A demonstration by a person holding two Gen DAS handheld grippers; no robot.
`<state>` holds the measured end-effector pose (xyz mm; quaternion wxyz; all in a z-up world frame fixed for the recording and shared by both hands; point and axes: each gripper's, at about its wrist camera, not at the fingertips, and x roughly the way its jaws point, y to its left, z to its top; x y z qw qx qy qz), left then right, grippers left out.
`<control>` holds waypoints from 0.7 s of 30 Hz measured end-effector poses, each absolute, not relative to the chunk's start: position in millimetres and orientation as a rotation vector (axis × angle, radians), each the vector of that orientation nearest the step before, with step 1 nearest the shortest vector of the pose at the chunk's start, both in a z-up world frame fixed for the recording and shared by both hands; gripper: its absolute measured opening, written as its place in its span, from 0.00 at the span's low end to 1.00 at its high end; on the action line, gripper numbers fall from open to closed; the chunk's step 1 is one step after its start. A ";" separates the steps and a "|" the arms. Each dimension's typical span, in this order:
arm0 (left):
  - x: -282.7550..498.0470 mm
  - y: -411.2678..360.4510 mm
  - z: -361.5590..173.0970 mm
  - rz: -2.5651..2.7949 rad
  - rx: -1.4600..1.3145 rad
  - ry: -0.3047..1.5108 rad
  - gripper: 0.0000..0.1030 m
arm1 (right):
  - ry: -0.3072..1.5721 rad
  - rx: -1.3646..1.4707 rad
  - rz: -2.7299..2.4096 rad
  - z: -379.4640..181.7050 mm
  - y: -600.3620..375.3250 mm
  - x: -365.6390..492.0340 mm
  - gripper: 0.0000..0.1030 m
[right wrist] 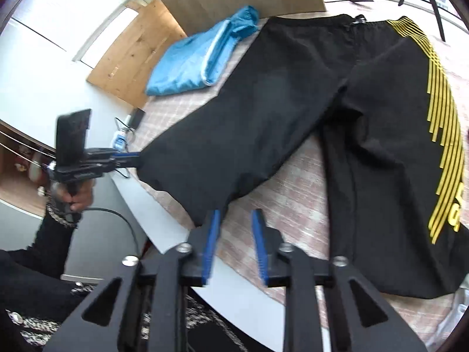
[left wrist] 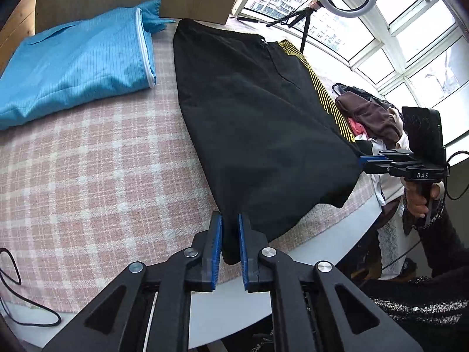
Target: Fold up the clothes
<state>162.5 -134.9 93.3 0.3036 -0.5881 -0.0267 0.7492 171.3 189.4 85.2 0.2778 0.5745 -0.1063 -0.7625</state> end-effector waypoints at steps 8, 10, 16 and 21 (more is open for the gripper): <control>169.2 -112.9 69.9 2.011 -1.608 0.071 0.17 | -0.221 1.605 -2.121 52.1 189.0 190.6 0.43; 173.5 -98.6 77.2 2.001 -1.557 0.098 0.17 | -0.255 1.546 -2.218 65.5 212.2 197.9 0.43; 189.6 -0.1 88.7 1.869 -1.407 0.139 0.17 | -0.300 1.545 -2.596 94.0 332.6 217.7 0.43; 226.0 122.7 85.8 1.741 -1.249 0.325 0.21 | -0.254 1.617 -2.623 89.6 390.8 234.2 0.43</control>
